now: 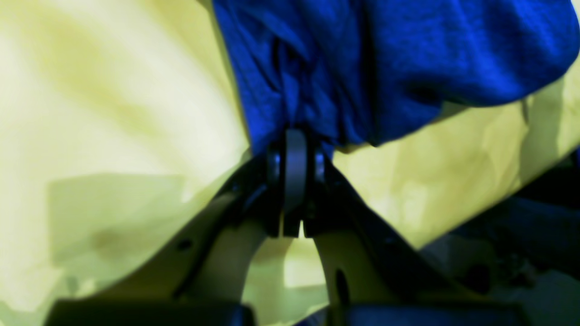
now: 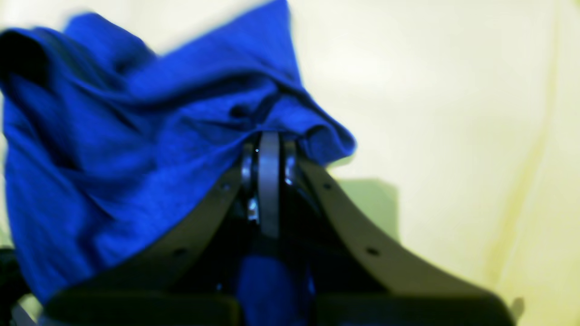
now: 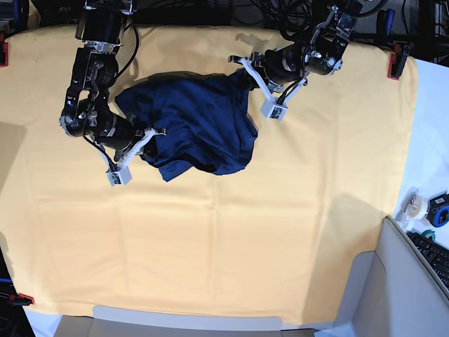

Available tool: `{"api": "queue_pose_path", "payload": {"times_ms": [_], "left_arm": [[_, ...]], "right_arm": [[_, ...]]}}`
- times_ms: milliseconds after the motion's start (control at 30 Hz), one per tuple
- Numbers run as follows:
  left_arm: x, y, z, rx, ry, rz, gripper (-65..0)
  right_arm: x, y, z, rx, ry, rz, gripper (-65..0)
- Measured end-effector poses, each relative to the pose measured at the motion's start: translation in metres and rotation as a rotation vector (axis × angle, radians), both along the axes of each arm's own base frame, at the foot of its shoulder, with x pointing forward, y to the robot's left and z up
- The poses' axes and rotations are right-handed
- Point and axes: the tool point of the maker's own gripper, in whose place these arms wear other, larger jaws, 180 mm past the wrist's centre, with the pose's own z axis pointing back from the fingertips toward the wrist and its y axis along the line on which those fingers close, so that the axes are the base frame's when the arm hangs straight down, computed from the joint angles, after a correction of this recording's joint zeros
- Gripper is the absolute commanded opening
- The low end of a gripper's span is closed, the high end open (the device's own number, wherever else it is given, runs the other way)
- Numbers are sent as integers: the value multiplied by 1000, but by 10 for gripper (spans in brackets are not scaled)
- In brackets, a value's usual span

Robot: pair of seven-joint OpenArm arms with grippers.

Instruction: Fold the T-shirt properly

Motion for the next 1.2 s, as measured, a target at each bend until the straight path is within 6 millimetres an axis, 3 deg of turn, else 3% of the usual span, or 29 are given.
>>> {"api": "queue_pose_path", "payload": {"times_ms": [200, 333, 467, 633, 700, 767, 833, 933, 1100, 1200], "left_arm": [[-3, 2, -3, 17, -14, 6, -650], [-3, 2, -2, 18, -13, 5, -650], [-2, 2, -1, 17, -16, 5, -650], [-1, 23, 7, 44, -29, 63, -642], [5, 32, 15, 52, -59, 92, -591], [12, 35, 25, 47, -96, 101, -538], [16, 43, 29, 51, -110, 127, -500], [14, 55, 26, 64, -99, 167, -472], [13, 59, 24, 68, -90, 178, -470], [14, 59, 25, 67, -93, 176, -471]], "right_arm": [[22, 5, 21, 13, -61, 0, -650], [29, -3, 28, 0, -80, -12, -650], [30, -33, 29, -36, -85, -77, -650], [0, -95, 33, -122, -91, -207, -650], [-17, -106, 40, -63, -97, -250, -650], [-39, -118, 34, 33, -18, -297, -648], [-57, -145, 23, 61, 44, -387, -599], [-77, -161, 12, 88, 78, -423, -477], [-80, -132, 0, 284, 91, -383, -280], [-78, -122, -2, 376, 88, -365, -265]]}}
